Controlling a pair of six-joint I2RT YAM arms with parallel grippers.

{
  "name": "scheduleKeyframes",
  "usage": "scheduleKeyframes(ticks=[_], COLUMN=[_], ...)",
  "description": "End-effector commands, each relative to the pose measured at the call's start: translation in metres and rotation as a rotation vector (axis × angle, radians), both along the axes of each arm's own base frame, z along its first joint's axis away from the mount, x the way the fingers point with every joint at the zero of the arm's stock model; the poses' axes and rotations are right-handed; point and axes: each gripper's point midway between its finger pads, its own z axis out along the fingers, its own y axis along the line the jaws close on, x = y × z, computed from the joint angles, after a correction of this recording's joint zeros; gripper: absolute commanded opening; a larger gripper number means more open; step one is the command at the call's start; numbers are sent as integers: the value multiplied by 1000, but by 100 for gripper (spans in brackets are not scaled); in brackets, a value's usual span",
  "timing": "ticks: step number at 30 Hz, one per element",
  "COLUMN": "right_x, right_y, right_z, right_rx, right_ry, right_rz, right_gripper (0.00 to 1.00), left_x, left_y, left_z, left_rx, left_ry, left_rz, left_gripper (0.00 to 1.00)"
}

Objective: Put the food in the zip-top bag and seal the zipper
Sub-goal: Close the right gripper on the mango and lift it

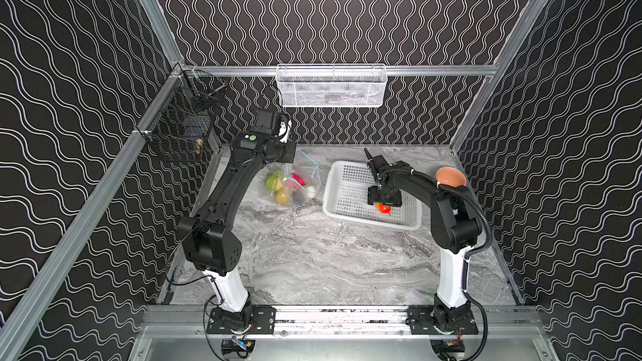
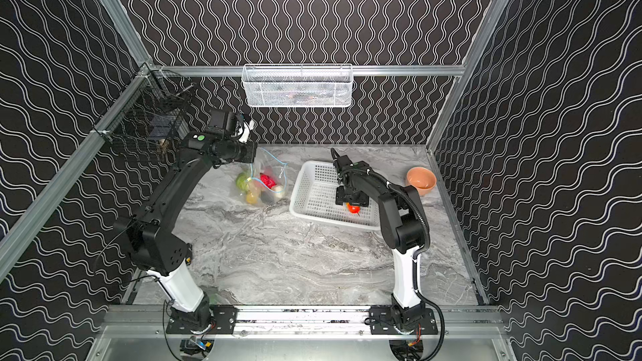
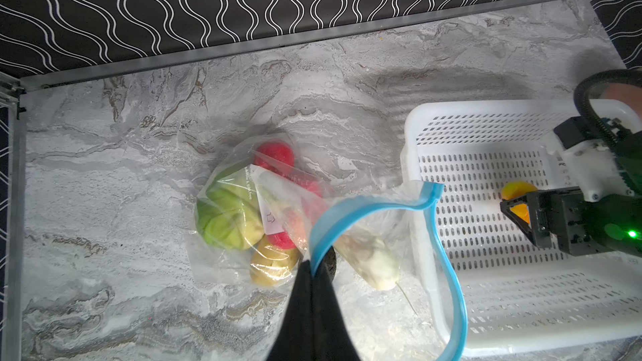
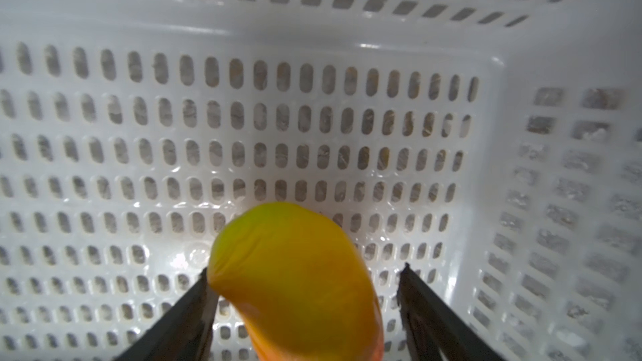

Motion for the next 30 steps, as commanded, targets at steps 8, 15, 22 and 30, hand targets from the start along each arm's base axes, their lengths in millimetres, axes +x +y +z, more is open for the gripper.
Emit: scheduleKeyframes(ticks=[8,15,22,30], right_x=[-3,-1,3,8], right_y=[-2,-4,3,9], right_z=[-5,-7,-4,5], right_rx=[-14,-26,10,56], right_ry=[22,24,3,-34], right_rz=[3,5,15,13], right_gripper=[71,59,42,33], left_x=[0,-3,-6,-13], left_y=[-1,0,3,1], left_z=[3,4,5,11], left_rx=[3,8,22,2], left_ry=[-12,-19,-32,-44], left_rz=[-11,-13,-11,-30], left_gripper=[0,0,0,0])
